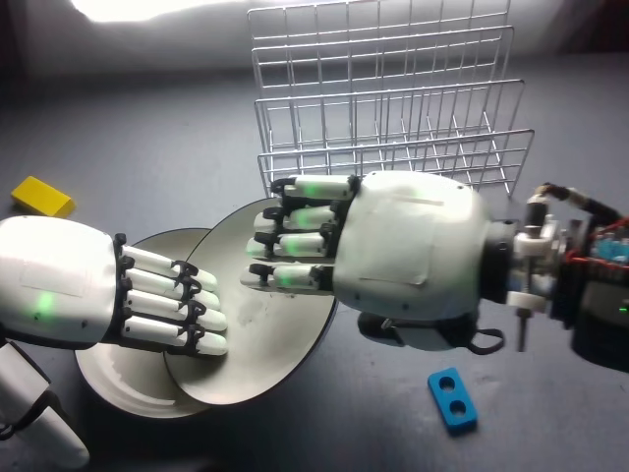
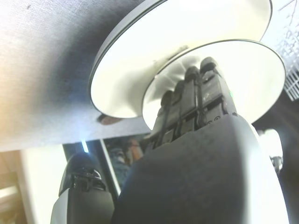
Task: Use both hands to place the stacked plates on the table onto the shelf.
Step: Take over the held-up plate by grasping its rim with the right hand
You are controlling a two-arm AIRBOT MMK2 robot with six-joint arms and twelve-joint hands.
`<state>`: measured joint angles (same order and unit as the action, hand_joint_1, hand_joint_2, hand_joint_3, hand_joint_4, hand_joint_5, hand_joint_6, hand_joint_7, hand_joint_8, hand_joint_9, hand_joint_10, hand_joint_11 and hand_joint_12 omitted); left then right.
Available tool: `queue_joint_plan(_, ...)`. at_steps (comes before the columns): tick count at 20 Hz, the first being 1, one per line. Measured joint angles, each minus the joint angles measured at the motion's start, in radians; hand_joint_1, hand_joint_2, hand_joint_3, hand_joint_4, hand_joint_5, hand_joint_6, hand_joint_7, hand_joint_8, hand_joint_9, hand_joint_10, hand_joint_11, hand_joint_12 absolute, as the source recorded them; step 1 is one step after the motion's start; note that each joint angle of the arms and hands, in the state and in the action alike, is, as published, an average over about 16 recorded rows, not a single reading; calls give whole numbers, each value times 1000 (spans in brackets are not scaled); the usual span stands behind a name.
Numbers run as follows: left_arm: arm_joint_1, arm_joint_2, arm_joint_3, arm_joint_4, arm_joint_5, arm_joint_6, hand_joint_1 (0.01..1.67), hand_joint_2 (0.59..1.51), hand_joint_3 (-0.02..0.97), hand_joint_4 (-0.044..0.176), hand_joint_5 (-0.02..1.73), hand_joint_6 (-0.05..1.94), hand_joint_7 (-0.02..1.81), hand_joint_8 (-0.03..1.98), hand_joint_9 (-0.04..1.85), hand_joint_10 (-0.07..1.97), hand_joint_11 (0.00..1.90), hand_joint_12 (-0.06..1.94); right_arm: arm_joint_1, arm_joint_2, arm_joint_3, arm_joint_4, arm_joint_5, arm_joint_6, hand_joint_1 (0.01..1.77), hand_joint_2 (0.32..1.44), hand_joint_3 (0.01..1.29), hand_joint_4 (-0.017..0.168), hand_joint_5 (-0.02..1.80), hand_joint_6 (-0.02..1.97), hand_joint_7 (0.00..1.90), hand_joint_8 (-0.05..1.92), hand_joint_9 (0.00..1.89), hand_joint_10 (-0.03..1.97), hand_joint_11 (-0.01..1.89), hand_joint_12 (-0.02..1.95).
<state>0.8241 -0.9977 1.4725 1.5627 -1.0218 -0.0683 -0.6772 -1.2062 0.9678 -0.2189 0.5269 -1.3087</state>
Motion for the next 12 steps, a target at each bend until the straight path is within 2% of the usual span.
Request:
queue_joint_plan(7,2,0,1,0,1,0,16,1063,25,-2,8,-20,-8,-13,21,5,14,4,4,-96,88,19,6,-5,1098,1061,20,4,528,52,556,23,555,58,130,1176)
queue_joint_plan(12,1,1,3,0,1,0,16,1060,20,-4,4,-17,-8,-13,21,5,13,5,9,-133,121,27,23,-7,1099,1045,19,4,673,311,754,176,805,74,345,1156)
